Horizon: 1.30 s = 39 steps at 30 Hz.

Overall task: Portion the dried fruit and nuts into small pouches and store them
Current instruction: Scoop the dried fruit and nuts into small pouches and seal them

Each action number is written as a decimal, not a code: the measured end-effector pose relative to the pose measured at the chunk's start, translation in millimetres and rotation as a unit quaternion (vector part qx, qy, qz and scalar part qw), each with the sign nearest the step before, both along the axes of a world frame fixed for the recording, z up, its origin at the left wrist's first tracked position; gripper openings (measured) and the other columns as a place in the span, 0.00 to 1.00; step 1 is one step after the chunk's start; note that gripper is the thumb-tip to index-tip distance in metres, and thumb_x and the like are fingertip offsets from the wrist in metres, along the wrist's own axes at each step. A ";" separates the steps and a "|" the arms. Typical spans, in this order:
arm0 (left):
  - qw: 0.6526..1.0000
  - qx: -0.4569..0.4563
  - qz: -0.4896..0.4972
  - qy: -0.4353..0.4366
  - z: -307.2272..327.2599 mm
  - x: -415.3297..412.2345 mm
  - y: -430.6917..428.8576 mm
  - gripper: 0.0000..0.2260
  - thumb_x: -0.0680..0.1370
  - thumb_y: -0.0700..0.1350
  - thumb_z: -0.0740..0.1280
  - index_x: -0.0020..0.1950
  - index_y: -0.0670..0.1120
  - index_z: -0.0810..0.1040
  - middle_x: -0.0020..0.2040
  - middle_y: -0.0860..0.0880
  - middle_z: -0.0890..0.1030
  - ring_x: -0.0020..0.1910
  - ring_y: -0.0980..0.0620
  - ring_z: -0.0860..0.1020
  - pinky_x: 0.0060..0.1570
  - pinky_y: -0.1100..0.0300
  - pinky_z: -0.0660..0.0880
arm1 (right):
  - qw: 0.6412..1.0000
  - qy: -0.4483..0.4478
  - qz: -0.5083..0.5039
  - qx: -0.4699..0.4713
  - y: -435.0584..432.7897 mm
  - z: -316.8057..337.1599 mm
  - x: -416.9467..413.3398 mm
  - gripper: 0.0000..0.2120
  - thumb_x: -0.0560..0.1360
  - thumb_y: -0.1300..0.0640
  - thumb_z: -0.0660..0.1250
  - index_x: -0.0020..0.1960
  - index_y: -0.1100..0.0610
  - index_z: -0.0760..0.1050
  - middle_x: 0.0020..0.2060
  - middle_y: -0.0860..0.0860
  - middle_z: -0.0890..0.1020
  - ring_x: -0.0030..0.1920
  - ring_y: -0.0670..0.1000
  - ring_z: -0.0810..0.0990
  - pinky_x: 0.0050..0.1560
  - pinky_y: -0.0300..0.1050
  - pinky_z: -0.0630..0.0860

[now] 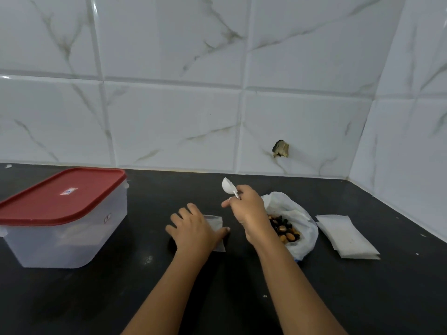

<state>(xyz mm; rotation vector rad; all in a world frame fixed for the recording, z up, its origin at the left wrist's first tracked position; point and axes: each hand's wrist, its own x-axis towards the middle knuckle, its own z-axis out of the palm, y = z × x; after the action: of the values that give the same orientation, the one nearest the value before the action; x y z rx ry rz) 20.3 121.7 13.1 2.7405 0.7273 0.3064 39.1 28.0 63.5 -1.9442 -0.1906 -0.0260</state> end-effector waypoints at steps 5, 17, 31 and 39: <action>0.992 -0.019 -0.111 -0.052 2.2 0.1 11.8 0.38 0.71 0.62 0.66 0.72 0.44 0.56 0.70 0.45 0.65 0.69 0.44 0.65 0.65 0.49 0.63 | 0.998 -0.036 0.032 -0.041 -13.0 -1.1 -4.9 0.13 0.77 0.63 0.58 0.60 0.56 0.71 0.48 0.53 0.83 0.41 0.44 0.74 0.32 0.35 0.66; 0.899 -0.196 -0.358 -0.158 9.8 -4.8 8.5 0.39 0.70 0.45 0.73 0.74 0.54 0.54 0.64 0.59 0.67 0.68 0.56 0.66 0.67 0.60 0.64 | 0.992 -0.082 0.051 -0.077 -44.7 -9.2 -4.1 0.11 0.72 0.59 0.69 0.54 0.55 0.75 0.41 0.49 0.78 0.41 0.46 0.76 0.35 0.32 0.70; 0.921 -0.149 -0.318 -0.169 11.1 -6.1 -2.5 0.22 0.71 0.52 0.71 0.61 0.56 0.66 0.52 0.63 0.71 0.55 0.60 0.72 0.66 0.49 0.67 | 0.994 0.043 0.078 0.056 -42.4 -0.2 -8.8 0.10 0.77 0.56 0.63 0.58 0.53 0.71 0.43 0.48 0.79 0.34 0.42 0.72 0.27 0.32 0.71; 0.905 -0.191 -0.340 -0.173 8.5 -8.4 -2.3 0.17 0.70 0.53 0.73 0.56 0.54 0.72 0.49 0.58 0.79 0.48 0.59 0.78 0.50 0.61 0.76 | 0.996 0.040 0.073 0.019 -56.8 12.2 -9.8 0.13 0.78 0.52 0.62 0.60 0.55 0.69 0.42 0.48 0.82 0.44 0.45 0.76 0.45 0.41 0.72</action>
<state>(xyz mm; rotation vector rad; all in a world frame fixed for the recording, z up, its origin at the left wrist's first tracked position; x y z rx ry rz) 11.9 119.4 21.6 2.2854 -0.2519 0.4140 29.4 -28.8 75.7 -1.8846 -0.2776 0.1433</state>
